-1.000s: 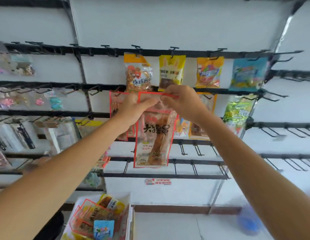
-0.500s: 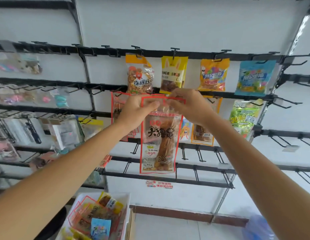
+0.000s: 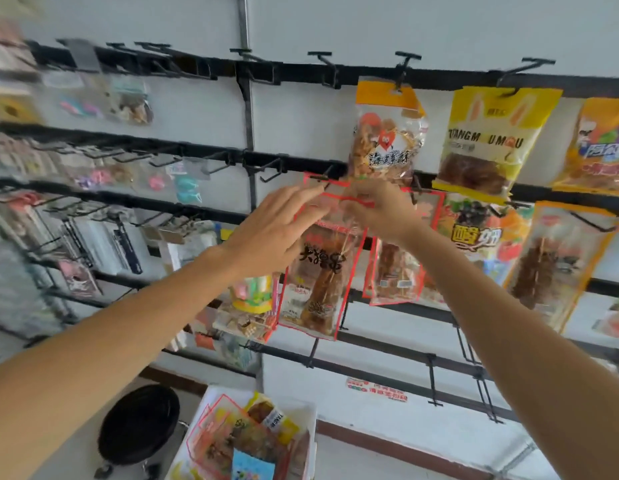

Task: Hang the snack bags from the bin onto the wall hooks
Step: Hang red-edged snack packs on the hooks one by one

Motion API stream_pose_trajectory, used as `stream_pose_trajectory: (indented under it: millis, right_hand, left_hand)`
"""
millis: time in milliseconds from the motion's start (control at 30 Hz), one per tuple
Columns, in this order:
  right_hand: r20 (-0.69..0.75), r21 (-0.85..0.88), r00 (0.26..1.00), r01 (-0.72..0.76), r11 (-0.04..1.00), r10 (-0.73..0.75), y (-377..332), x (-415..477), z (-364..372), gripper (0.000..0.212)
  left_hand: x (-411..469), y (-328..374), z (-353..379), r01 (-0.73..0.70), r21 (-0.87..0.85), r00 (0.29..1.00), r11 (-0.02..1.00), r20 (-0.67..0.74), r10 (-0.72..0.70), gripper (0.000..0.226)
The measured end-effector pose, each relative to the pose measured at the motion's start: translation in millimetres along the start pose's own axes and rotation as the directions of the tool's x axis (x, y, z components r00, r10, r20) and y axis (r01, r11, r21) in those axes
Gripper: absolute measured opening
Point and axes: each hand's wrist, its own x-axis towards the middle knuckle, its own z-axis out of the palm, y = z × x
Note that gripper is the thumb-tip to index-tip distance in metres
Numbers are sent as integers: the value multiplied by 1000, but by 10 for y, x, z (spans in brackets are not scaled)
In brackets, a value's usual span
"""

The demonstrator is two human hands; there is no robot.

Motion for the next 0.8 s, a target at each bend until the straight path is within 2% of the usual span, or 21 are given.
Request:
stream_pose_trajectory:
  millis: [133,233,367,433,500,600,733,800]
  right_hand:
    - [-42,86,997,-57,995,61,150,312,316,11]
    - [-54,69,994,-89,994,93,223,462,459,14]
    - [-104,56,986,-126,990,131,318,610,582,36]
    - [-123,58,984,-126,990,133,370,629,621,32]
    - [-136,75,983,-112,991,122,428,639,636,19]
    - [-115,67,987,-106,992,114,511,649,644,16]
    - [-152,-11,968,-203,979,199,626,739,691,31]
    - [-188,-111,954,-256,960,232,659,810,713,19]
  left_hand:
    - [-17,-379,308,-25,56,997,998,79,20,64]
    - [22,-560,548,-34,68,995,997,98,28,67]
    - [124,-687,799,-34,56,997,998,77,30,68]
    - [184,-706,889,-29,48,999,998,41,27,68]
    - [238,-704,962,-19,34,1000,999,-16,19,68]
    - [289,-685,1063,-4,13,999,1000,-52,5,71]
    - [359,-705,1196,-14,40,1000,999,18,14,69]
    - [412,-725,1245,3,47,998,999,64,-6,68]
